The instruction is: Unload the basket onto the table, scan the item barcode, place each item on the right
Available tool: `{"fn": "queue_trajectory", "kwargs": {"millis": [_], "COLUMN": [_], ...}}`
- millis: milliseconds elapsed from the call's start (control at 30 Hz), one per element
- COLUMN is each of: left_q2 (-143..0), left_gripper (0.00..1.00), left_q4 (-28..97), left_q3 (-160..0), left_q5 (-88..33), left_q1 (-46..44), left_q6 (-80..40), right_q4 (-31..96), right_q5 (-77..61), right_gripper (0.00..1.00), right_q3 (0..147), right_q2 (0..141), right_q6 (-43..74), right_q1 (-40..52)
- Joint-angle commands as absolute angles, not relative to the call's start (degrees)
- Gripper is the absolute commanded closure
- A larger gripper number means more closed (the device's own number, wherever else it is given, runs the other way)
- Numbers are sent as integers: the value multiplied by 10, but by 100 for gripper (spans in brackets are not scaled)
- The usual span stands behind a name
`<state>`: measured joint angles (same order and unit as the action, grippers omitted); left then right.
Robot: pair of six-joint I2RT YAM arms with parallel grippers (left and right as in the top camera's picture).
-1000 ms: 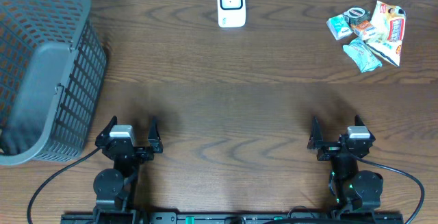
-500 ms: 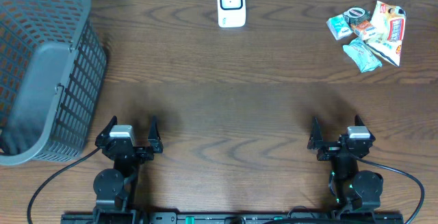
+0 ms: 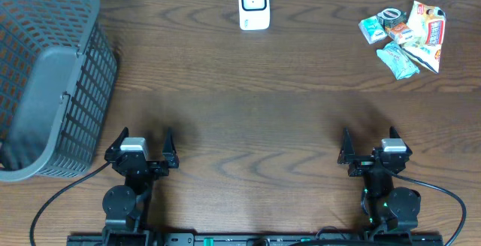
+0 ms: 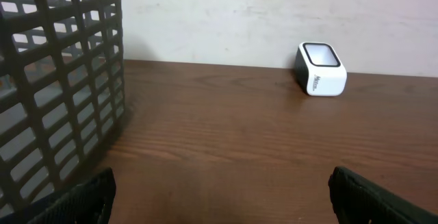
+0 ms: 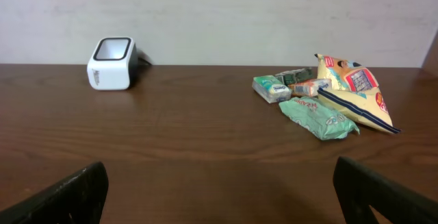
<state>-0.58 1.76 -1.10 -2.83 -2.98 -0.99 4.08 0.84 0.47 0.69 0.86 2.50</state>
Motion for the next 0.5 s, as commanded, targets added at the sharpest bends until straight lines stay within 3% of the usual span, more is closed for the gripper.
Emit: {"fn": "queue_trajectory", "kwargs": {"millis": [0, 467], "left_q2": [-2, -2], "left_gripper": [2, 2], "left_q4": [41, 41], "left_q3": [-2, -2], "left_q5": [-12, -12], "left_q1": [-26, -26], "left_q6": [2, 2], "right_q4": [43, 43], "right_q5": [9, 9], "right_gripper": [1, 1], "right_q3": [3, 3], "right_q2": [3, 3], "right_q6": [16, 17], "right_q1": [27, 27]}}
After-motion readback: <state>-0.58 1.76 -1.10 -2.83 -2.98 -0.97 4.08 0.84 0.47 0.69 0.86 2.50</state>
